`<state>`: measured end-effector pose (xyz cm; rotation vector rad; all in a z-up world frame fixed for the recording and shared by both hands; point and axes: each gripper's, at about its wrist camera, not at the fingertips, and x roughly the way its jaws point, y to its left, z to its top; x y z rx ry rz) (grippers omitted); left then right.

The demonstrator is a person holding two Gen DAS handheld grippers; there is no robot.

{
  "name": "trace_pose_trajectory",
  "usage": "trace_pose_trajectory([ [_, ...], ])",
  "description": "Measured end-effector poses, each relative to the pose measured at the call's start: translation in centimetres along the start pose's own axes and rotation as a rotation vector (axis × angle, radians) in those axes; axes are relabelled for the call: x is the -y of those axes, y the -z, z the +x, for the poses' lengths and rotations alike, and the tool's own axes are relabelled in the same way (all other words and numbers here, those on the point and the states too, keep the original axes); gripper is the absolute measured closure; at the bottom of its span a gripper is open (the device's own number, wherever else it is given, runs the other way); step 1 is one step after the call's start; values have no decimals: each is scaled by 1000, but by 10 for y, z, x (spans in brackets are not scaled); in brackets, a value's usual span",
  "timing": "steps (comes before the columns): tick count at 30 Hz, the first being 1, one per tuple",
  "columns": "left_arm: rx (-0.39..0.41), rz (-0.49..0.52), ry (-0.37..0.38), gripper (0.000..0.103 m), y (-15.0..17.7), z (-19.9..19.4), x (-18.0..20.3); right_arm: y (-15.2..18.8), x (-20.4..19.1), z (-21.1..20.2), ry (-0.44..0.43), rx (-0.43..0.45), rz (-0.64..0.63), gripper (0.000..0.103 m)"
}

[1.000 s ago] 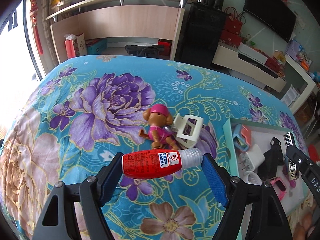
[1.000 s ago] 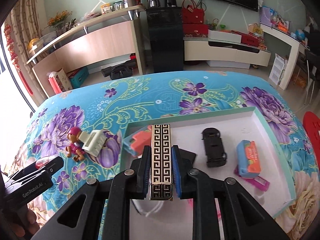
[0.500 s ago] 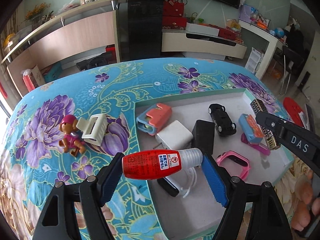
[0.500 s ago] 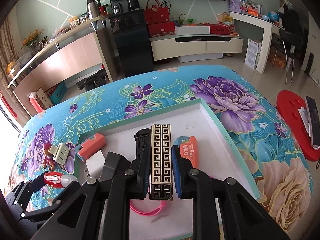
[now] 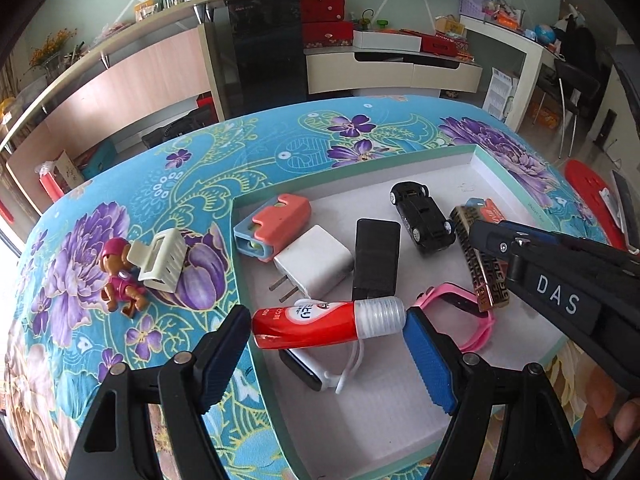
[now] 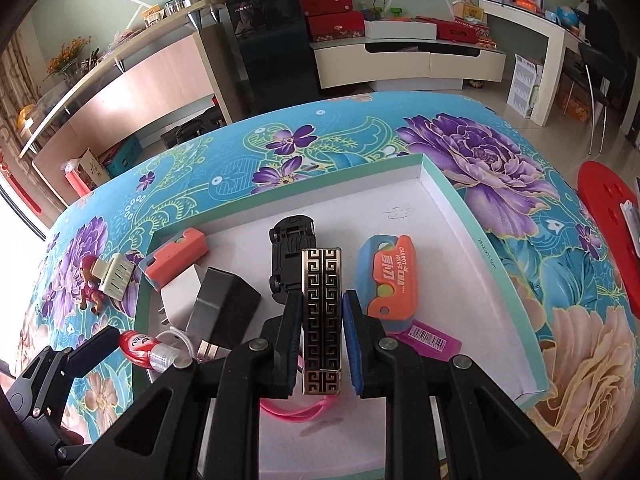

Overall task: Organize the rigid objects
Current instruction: 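Carry the red tube and patterned bar over the tray and open both tools, then move both tools back toward the dog figurine and white clip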

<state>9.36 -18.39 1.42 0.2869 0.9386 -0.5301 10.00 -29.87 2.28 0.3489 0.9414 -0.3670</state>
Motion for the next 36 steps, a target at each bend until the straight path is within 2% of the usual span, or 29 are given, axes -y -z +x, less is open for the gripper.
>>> trace_pose_trajectory([
  [12, -1, -13, 22, 21, -1, -3, -2, -4, -3, -13, -20, 48, -2, 82],
  [16, 15, -18, 39, 16, -2, -9, -3, -6, -2, -18, -20, 64, 11, 82],
  [23, 18, -25, 39, 16, -3, -11, -7, -7, 0, -19, -15, 69, 19, 82],
  [30, 36, -110, -3, 16, -4, -17, -38, -7, 2, -18, -4, 68, 27, 82],
  [36, 47, -254, -119, 15, 1, -22, -92, -6, -8, -12, -18, 52, 14, 82],
])
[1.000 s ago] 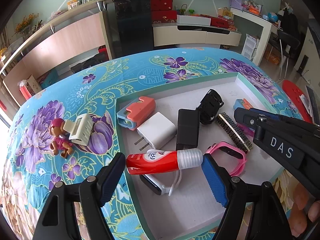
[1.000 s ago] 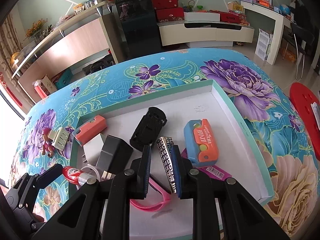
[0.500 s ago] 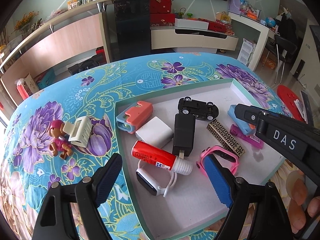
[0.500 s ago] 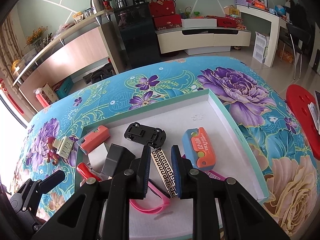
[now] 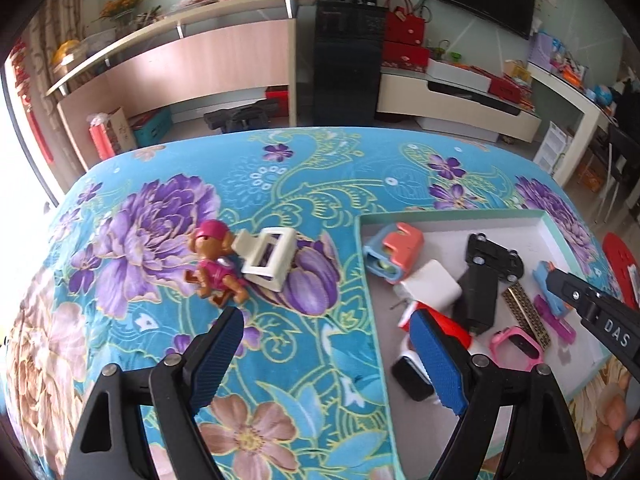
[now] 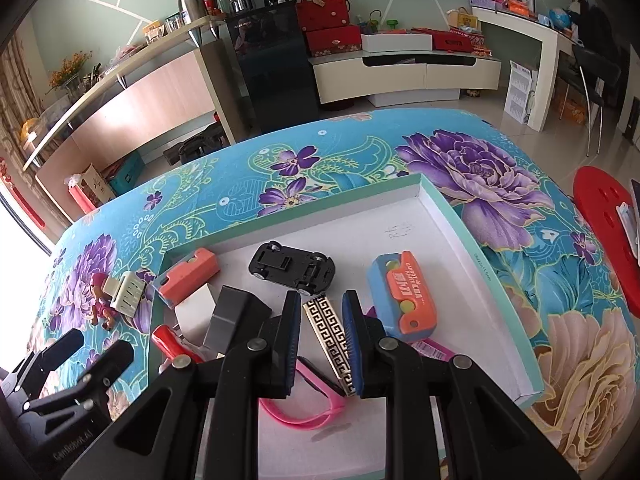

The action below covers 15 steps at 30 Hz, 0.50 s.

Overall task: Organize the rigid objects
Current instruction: 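Move both tools back toward the dog figurine and white clip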

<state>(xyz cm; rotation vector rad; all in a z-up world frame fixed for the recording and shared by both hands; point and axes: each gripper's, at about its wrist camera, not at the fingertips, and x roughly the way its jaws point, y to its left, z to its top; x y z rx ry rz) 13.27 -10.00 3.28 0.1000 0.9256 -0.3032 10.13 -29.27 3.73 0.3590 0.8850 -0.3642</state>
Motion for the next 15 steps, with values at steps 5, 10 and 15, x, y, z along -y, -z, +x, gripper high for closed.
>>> trace_pose_trajectory([
  [5, -2, -128, -83, 0, -2, 2, -44, 3, -30, 3, -42, 0, -63, 76],
  [10, 6, -198, -122, 0, 0, 1, -68, 6, -52, 8, -82, -7, -92, 61],
  [15, 0, -231, -144, 0, 2, 4, -81, 7, -66, 10, -91, 4, -95, 38],
])
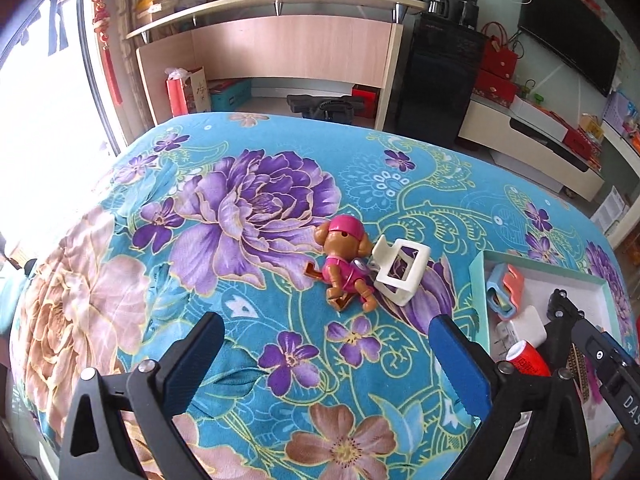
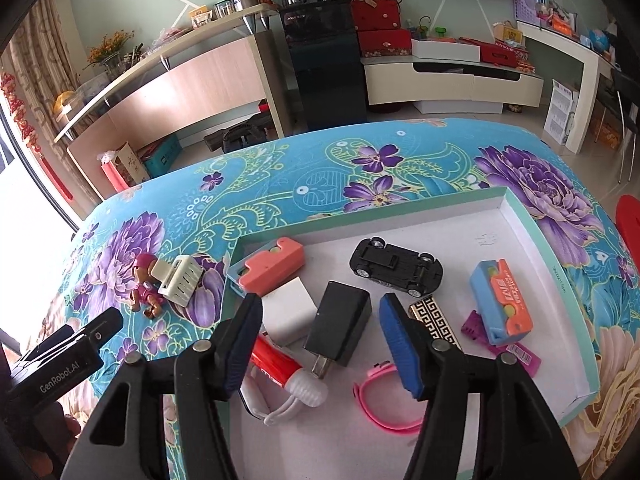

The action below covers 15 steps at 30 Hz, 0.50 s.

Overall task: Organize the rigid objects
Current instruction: 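Move both tools back toward the dog figurine and white clip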

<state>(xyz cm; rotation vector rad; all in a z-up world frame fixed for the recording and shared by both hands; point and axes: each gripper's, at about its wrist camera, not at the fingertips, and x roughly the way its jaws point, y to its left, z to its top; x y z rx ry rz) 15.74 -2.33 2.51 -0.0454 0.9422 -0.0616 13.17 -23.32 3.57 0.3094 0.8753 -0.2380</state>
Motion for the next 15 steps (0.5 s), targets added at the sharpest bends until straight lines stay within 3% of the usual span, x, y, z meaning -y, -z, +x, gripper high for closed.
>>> trace_pose_trajectory([
  [9, -12, -51, -14, 0, -4, 7, -21, -2, -20, 17, 16, -6, -37, 31],
  [10, -11, -57, -17, 0, -5, 8, -24, -3, -23, 17, 16, 4, -43, 27],
  [11, -9, -63, -20, 0, -5, 8, -27, -4, -25, 17, 15, 16, -48, 17],
  [15, -1, -86, -41, 0, -10, 10, -37, -8, -35, 18, 3, 53, -58, 15],
])
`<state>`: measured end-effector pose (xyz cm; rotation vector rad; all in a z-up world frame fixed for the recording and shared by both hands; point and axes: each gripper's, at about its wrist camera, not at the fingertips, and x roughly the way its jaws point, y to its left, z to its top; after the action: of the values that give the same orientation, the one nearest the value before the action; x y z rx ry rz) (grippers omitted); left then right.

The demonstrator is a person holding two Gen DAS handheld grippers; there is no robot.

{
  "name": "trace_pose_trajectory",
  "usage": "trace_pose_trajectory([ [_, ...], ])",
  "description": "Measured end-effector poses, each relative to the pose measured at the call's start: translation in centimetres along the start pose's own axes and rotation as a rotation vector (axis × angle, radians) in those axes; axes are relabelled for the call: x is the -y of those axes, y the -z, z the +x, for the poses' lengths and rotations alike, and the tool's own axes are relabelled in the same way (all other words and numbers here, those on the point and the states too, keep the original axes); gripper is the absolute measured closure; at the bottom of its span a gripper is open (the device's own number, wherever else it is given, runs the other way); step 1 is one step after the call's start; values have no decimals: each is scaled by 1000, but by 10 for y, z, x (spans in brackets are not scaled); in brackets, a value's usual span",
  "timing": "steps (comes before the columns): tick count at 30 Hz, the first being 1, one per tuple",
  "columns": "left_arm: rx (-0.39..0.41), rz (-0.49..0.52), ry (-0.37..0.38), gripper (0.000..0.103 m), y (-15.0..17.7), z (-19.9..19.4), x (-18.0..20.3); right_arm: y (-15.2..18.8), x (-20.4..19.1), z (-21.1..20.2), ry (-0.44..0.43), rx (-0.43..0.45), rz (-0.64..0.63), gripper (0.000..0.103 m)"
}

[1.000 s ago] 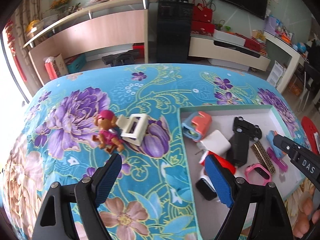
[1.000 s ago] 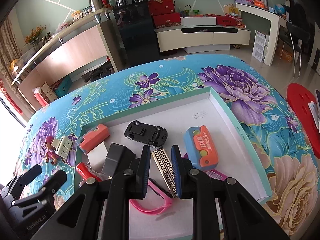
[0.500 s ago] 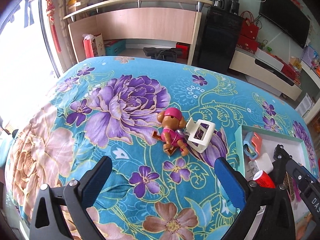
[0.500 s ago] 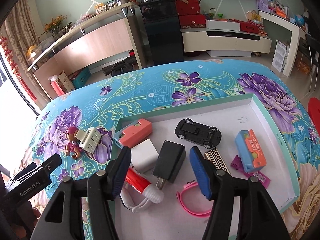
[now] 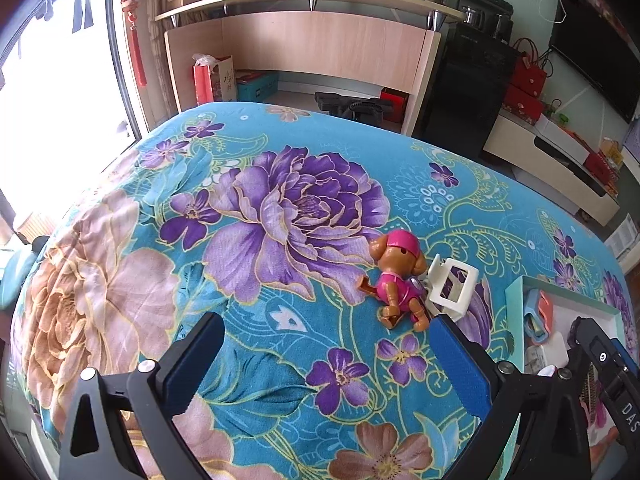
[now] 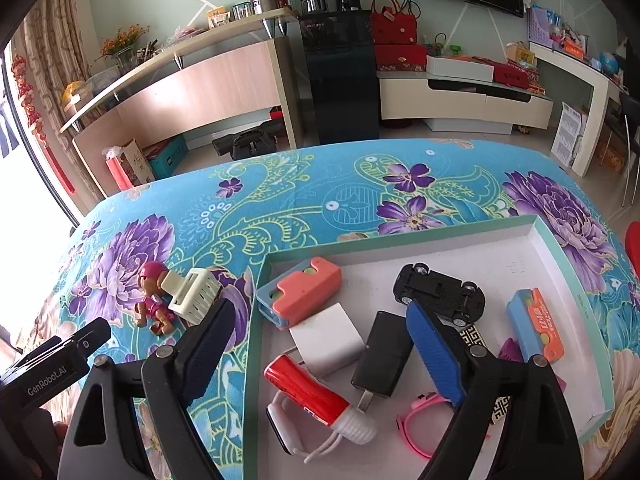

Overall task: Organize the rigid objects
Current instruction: 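Move both tools back toward the dog figurine and white clip, then grasp the pink-and-brown dog figurine with the left tool while the right tool approaches the white clip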

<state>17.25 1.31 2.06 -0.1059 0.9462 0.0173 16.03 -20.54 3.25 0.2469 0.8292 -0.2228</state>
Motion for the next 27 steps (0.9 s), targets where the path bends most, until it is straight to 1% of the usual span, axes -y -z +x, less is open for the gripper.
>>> trace_pose_trajectory([
  [1, 1, -3, -4, 0, -2, 1, -1, -1, -2, 1, -2, 10, -1, 13],
  [2, 1, -4, -6, 0, -3, 1, -3, -2, -4, 2, -2, 18, -1, 8],
  [3, 2, -4, -8, 0, -5, 2, -3, -3, -7, 4, -2, 24, -1, 7],
  [10, 0, 5, -34, 0, -24, 8, -7, -10, -26, 12, -32, 76, -5, 6],
  [19, -8, -37, -108, 0, -43, 26, -26, -10, -58, 31, -64, 65, -33, 6],
  [22, -23, -59, -106, 0, -42, 35, -33, -8, -70, 36, -74, 58, -59, 6],
  [27, -61, -77, -100, 0, -35, 49, -38, -3, -82, 48, -65, 30, -91, 6],
])
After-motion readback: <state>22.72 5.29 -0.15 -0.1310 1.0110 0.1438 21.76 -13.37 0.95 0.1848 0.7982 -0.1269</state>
